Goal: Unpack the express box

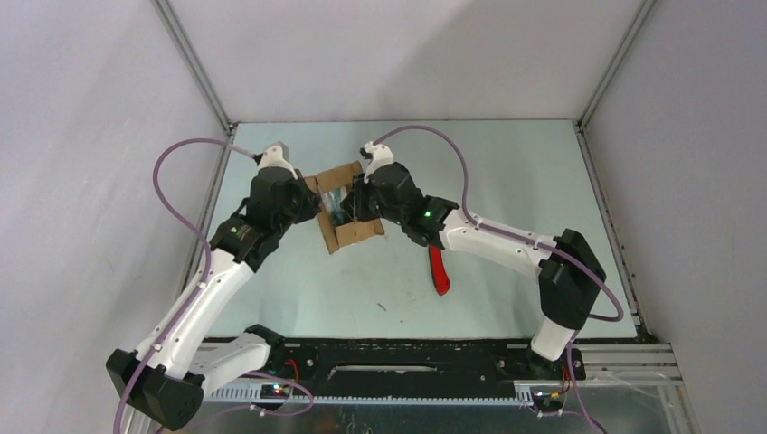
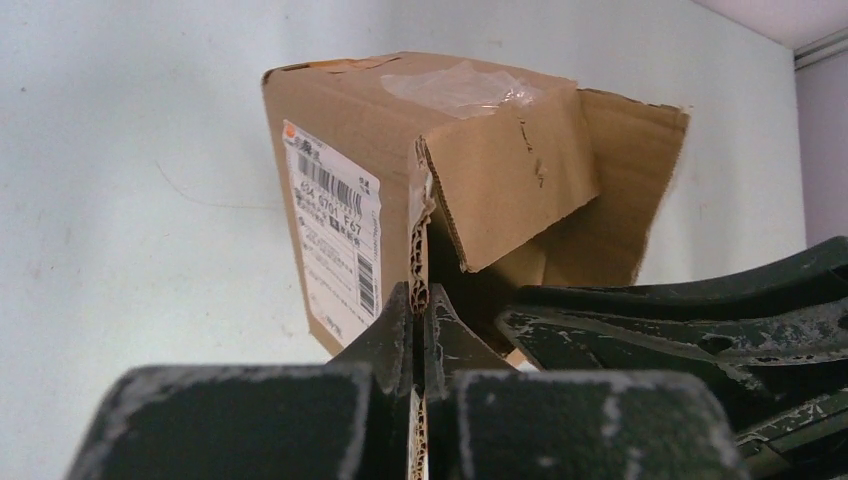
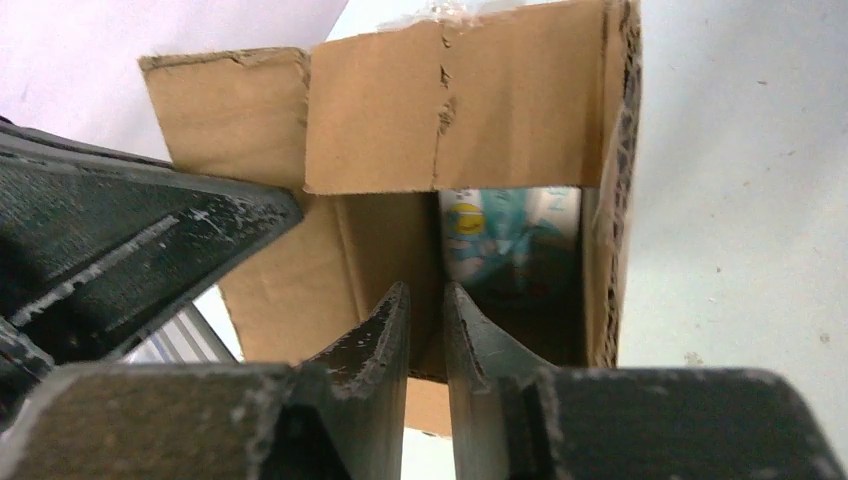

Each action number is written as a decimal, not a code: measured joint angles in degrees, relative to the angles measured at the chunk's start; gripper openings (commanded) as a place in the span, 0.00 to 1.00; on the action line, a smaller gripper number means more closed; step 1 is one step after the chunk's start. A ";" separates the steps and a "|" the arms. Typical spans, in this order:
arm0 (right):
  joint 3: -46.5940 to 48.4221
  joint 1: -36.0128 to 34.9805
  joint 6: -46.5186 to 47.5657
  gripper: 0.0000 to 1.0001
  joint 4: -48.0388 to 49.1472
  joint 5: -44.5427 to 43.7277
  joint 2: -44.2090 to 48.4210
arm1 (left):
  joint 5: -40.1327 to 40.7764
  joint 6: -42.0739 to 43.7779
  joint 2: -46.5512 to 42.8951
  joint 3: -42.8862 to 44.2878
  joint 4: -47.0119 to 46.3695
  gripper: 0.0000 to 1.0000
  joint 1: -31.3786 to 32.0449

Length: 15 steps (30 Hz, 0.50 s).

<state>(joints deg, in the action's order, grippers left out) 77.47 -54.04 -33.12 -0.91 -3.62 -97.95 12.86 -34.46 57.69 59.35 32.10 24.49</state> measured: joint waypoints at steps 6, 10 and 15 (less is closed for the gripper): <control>3.32 -1.03 0.35 0.25 -0.81 -0.79 -2.49 | 0.11 -0.09 -0.42 -0.70 -2.99 0.00 0.15; 2.93 -1.97 0.33 0.27 -2.12 -0.94 -3.19 | 1.97 -0.70 -0.61 -1.64 -5.40 0.00 0.15; 1.68 -2.86 0.09 0.27 -2.84 -1.14 -3.19 | 4.20 -1.53 -1.07 -4.28 -7.50 0.00 0.26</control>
<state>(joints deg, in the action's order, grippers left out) 79.15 -56.90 -33.04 -3.75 -4.75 -101.14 17.06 -35.99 56.62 55.07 24.60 24.75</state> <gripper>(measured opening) 0.271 0.016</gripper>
